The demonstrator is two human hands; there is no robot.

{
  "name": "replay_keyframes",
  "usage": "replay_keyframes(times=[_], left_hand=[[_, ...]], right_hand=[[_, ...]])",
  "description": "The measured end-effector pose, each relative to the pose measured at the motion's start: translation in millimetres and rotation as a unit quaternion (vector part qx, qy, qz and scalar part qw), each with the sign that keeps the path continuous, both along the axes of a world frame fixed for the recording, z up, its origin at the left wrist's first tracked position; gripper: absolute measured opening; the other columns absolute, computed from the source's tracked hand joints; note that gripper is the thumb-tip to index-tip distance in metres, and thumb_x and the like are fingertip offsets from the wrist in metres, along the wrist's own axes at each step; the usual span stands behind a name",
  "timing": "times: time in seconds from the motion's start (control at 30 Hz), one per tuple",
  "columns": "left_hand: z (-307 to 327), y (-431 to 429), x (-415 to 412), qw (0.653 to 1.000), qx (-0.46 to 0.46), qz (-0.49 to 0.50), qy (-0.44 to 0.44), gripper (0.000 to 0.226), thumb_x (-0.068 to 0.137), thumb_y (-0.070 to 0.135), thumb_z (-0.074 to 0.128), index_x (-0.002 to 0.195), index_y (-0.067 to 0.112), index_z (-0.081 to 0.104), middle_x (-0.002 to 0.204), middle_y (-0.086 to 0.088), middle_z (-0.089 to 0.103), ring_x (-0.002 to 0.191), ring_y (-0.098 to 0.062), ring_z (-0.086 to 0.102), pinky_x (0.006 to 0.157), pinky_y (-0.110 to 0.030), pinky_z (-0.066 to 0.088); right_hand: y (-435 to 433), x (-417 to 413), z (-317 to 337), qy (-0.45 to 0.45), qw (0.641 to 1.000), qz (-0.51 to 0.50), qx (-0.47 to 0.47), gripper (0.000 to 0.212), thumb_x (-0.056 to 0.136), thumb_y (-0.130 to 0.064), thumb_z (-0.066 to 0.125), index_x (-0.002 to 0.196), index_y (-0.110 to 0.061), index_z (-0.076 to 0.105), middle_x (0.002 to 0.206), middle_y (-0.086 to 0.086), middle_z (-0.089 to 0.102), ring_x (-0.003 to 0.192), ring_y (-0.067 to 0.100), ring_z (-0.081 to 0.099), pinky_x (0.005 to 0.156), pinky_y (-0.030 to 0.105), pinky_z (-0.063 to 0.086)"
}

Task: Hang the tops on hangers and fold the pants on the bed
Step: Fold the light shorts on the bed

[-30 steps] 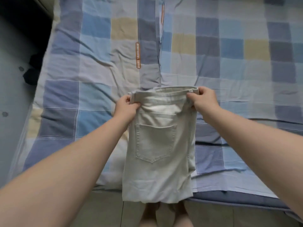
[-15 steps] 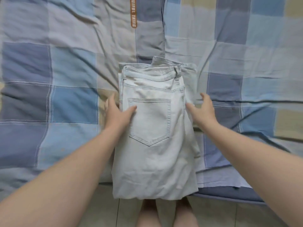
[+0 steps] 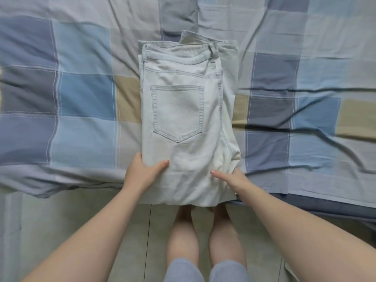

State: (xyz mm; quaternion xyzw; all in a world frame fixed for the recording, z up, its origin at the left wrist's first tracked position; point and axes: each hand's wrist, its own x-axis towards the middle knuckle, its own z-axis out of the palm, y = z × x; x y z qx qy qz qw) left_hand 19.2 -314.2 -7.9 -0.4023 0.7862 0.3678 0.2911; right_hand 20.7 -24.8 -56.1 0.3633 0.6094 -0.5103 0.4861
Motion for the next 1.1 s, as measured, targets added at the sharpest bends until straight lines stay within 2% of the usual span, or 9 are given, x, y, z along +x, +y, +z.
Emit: replay_keyframes(times=[0.1,0.2,0.3,0.4,0.57,0.7,0.77,0.9,1.1], left_hand=[[4,-1,18,0.996,0.078,0.015,-0.029,0.058,0.069,0.038,0.092,0.118,0.018,0.067,0.11,0.008,0.073,0.103,-0.015,0.069,0.091,-0.033,0.056],[9,3,42,0.987,0.142,0.045,-0.064,0.039,0.068,0.03,0.093,0.1,0.022,0.073,0.094,0.017,0.076,0.091,-0.004,0.072,0.072,-0.02,0.055],[17,11,67,0.979,0.154,0.108,-0.08,0.036,0.072,0.03,0.091,0.102,0.021,0.073,0.092,0.014,0.076,0.087,-0.008,0.073,0.072,-0.025,0.054],[30,18,89,0.967,0.177,0.156,-0.093,0.036,0.077,0.027,0.087,0.109,0.018,0.073,0.099,0.007,0.078,0.092,-0.016,0.075,0.083,-0.034,0.058],[65,29,115,0.963,0.182,0.17,-0.1,0.035,0.084,0.021,0.081,0.117,0.016,0.069,0.105,0.003,0.074,0.096,-0.018,0.071,0.079,-0.031,0.055],[99,31,137,0.953,0.195,0.166,-0.164,0.034,0.086,0.02,0.08,0.118,0.012,0.069,0.101,0.001,0.076,0.091,-0.018,0.074,0.075,-0.028,0.056],[118,30,141,0.94,0.221,0.166,-0.201,0.033,0.086,0.021,0.08,0.116,0.011,0.069,0.093,0.004,0.078,0.084,-0.015,0.076,0.068,-0.025,0.057],[141,25,124,0.923,0.247,0.177,-0.236,0.037,0.085,0.024,0.08,0.117,0.008,0.07,0.103,-0.003,0.078,0.096,-0.024,0.075,0.09,-0.038,0.058],[153,22,52,0.911,0.252,0.27,-0.182,0.018,0.093,0.035,0.067,0.102,0.02,0.069,0.073,0.005,0.074,0.056,-0.013,0.067,0.053,-0.021,0.05]], right_hand=[[6,13,2,-0.069,0.997,0.018,-0.026,0.066,0.07,-0.027,0.091,0.128,-0.01,0.063,0.108,0.003,0.077,0.096,0.024,0.074,0.085,0.039,0.06],[10,19,9,-0.07,0.996,0.048,-0.014,0.058,0.076,-0.022,0.082,0.128,-0.006,0.062,0.113,0.007,0.074,0.1,0.025,0.072,0.093,0.041,0.058],[15,24,24,-0.07,0.997,0.021,-0.005,0.049,0.081,-0.02,0.072,0.128,-0.007,0.061,0.115,0.009,0.072,0.103,0.028,0.07,0.094,0.045,0.057],[21,34,48,-0.097,0.995,-0.031,-0.02,0.036,0.087,-0.015,0.068,0.122,-0.01,0.063,0.11,0.01,0.074,0.099,0.029,0.071,0.07,0.037,0.061],[26,61,98,-0.067,0.996,-0.057,0.007,0.033,0.091,-0.01,0.066,0.125,-0.009,0.063,0.111,0.011,0.073,0.099,0.03,0.07,0.072,0.038,0.06],[33,85,142,-0.099,0.993,-0.058,0.011,0.032,0.091,-0.007,0.066,0.123,-0.004,0.064,0.108,0.015,0.074,0.092,0.03,0.072,0.058,0.033,0.058],[39,88,161,-0.111,0.992,-0.051,0.01,0.033,0.09,-0.007,0.067,0.123,-0.003,0.063,0.108,0.016,0.074,0.095,0.033,0.072,0.064,0.037,0.06],[45,69,185,-0.102,0.994,-0.048,0.002,0.031,0.088,-0.011,0.072,0.117,-0.004,0.065,0.093,0.01,0.078,0.085,0.029,0.075,0.068,0.039,0.061],[36,-7,193,-0.064,0.991,-0.113,0.012,0.027,0.089,-0.024,0.072,0.112,-0.012,0.066,0.088,0.007,0.078,0.073,0.023,0.075,0.06,0.034,0.059]])
